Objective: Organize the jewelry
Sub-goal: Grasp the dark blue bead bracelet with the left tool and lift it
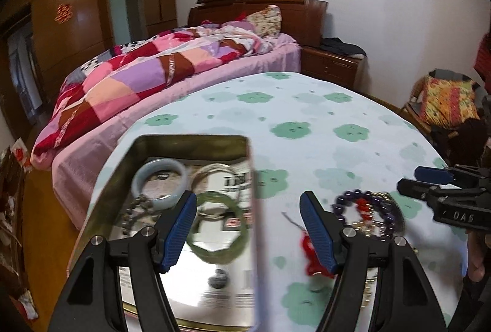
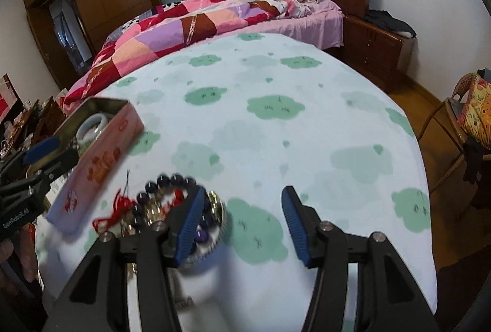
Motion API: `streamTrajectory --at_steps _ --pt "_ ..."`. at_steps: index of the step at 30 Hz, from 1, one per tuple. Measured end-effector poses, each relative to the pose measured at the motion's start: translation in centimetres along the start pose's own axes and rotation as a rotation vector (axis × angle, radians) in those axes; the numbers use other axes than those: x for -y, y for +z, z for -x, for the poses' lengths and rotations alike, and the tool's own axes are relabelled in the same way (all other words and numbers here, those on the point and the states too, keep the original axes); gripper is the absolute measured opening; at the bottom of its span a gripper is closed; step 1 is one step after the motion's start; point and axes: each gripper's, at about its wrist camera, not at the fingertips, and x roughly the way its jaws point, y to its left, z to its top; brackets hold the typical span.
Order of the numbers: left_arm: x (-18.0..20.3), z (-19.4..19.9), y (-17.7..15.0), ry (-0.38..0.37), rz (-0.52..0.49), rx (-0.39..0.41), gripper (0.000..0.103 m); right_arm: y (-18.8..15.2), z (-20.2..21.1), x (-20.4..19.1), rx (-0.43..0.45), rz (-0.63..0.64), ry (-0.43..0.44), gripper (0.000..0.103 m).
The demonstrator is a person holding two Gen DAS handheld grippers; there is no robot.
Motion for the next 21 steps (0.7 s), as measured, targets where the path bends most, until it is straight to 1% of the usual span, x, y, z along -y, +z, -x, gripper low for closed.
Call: streamTrajectory --at_steps 1,3,5,8,11,13,15,17,21 --pt "0.6 0.1 0.0 -0.006 -0.015 0.001 0.07 -0.4 0.1 0.0 -0.007 0.007 0.0 0.056" --pt "1.5 0.1 0.1 -0.021 -0.037 0.002 0.07 -1.0 0.1 0.0 -0.021 0.016 0.004 0.05" --pt "2.8 -0.1 0.3 -0.048 -0.073 -0.01 0.07 -1.6 0.0 0.1 -0.035 0.018 0.011 0.046" --pt "4.2 -1.0 0.4 -0.085 -0.107 -0.041 0.068 -2.1 -0.1 0.6 -0.035 0.009 0.002 0.046" --pt "5.3 -2.1 0.4 -0.113 -0.126 -0.083 0.054 -2.2 -0.1 1.4 -0.026 -0.02 -0.006 0.046" --pt "6.0 -3.0 0.4 -0.137 -0.132 -0.115 0.054 -2.2 -0.1 1.6 -0.021 -0.03 -0.007 0.046" --pt "6.6 -3.9 0.3 -0.134 -0.138 -0.144 0.049 -2.1 0.0 1.6 -0.017 -0.031 -0.007 0.046" --pt "7.0 -4.6 0.2 -0.157 -0.142 -0.171 0.047 -2.1 0.1 1.5 -0.013 -0.027 -0.007 0.046" --pt "7.4 -6.4 -0.4 -0.165 -0.135 -0.248 0.03 -2.1 0.1 1.6 -0.007 -0.033 -0.005 0.046"
